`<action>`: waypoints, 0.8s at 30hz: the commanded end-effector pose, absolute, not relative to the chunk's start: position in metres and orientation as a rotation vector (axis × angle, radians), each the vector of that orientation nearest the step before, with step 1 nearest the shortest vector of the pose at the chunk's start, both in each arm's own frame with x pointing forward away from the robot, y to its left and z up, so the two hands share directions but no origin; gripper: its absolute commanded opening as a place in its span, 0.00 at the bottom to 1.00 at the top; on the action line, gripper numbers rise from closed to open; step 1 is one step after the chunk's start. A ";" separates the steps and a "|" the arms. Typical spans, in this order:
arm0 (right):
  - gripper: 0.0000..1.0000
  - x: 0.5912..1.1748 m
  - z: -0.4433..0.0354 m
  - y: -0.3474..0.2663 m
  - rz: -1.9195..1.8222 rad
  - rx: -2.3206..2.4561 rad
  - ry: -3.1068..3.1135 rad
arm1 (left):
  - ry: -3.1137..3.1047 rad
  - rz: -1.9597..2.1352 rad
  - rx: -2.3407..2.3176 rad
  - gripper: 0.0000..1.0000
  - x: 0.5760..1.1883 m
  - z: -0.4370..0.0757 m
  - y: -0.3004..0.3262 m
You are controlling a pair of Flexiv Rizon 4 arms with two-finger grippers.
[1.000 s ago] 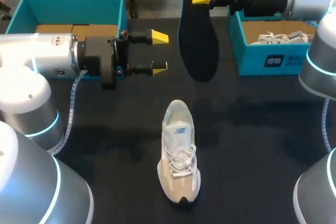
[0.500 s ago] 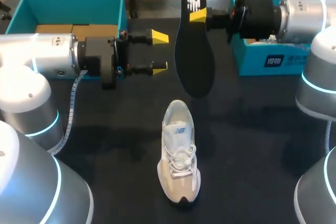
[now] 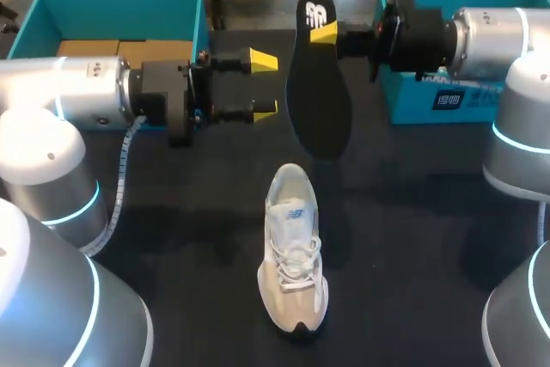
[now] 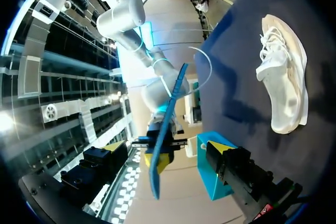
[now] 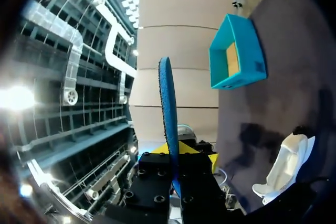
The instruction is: Take the shoe out of the shoebox, open the shoe tongue, remove and reinsert the insole, then place the shoe into the shoebox
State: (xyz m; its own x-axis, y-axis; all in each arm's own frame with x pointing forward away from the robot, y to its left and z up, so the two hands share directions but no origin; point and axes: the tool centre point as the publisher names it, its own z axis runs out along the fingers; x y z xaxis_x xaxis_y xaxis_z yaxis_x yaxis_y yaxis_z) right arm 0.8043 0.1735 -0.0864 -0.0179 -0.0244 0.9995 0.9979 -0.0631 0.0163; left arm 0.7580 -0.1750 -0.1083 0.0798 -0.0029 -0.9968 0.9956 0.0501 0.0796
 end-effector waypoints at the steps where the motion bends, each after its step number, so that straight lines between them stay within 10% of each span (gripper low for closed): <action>1: 0.00 0.820 -0.100 0.181 -1.240 -1.235 -1.159 | 1.181 -1.109 1.177 1.00 0.763 -0.110 -0.182; 17: 0.00 0.824 -0.106 0.181 -1.214 -1.268 -1.150 | 1.269 -1.111 1.175 0.94 0.780 -0.133 -0.211; 24: 0.00 0.824 -0.106 0.181 -1.214 -1.268 -1.150 | 1.250 -1.109 1.181 0.75 0.773 -0.129 -0.214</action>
State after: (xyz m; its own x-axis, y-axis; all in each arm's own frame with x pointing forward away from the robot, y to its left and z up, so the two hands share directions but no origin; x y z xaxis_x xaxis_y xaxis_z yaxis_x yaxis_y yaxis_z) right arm 0.8237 0.1796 -0.1058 0.0453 -0.0014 0.9990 0.9976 -0.0514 -0.0453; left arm 0.7758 -0.2128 -0.1301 0.0255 0.0326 -0.9991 0.9965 0.0792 0.0280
